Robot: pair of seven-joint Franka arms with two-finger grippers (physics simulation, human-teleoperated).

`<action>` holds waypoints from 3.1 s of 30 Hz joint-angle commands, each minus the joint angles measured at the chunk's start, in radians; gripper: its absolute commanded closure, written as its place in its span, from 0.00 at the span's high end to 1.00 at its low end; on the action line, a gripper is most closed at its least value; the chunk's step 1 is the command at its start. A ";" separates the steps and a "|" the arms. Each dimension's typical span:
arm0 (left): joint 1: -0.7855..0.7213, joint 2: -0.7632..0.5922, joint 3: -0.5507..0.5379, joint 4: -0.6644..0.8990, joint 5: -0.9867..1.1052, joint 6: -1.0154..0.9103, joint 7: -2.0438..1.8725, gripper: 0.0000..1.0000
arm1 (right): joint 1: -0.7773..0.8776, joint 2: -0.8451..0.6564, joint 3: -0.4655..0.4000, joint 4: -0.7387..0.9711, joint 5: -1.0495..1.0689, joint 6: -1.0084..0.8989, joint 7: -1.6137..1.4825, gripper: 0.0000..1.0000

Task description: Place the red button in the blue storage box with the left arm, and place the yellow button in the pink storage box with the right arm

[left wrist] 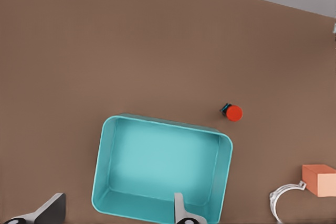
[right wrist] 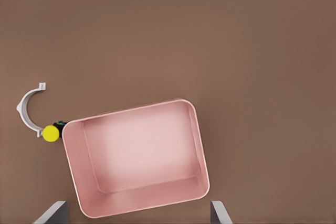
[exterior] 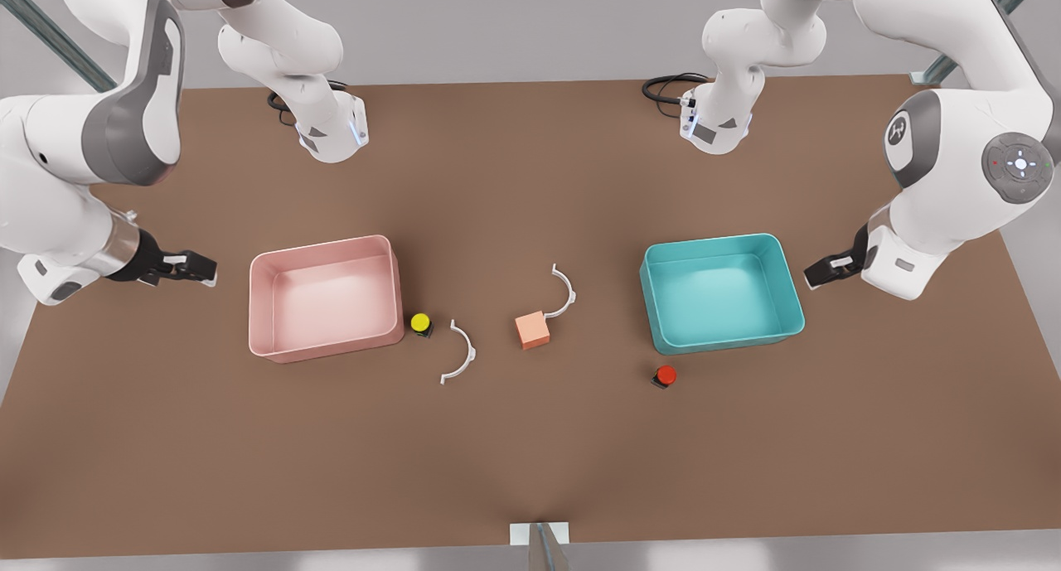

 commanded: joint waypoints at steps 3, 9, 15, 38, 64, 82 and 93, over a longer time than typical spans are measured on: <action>-0.037 0.025 0.000 0.019 0.004 0.007 0.318 1.00 | 0.002 0.000 0.000 -0.001 -0.002 -0.008 0.020 1.00; -0.310 0.347 0.001 0.041 0.001 0.399 0.263 1.00 | 0.002 0.015 0.043 -0.006 -0.006 -0.001 -0.010 1.00; -0.301 0.527 0.003 0.015 -0.006 0.735 0.286 1.00 | 0.076 0.107 0.084 -0.021 -0.061 0.025 -0.155 1.00; -0.268 0.591 0.003 -0.164 -0.054 0.863 0.352 0.70 | 0.123 0.486 0.299 -0.224 -0.107 0.881 -1.242 1.00; -0.092 0.108 0.032 -0.634 -0.006 0.639 0.719 1.00 | 0.131 0.374 0.329 -0.366 -0.167 0.660 -0.957 1.00; -0.112 0.071 0.021 -0.007 -0.014 0.159 0.128 1.00 | 0.140 0.345 0.339 -0.544 -0.097 0.828 -0.468 1.00; -0.103 0.033 0.026 -0.006 -0.006 0.106 0.131 1.00 | 0.159 0.413 0.339 -0.538 -0.169 0.921 -0.469 1.00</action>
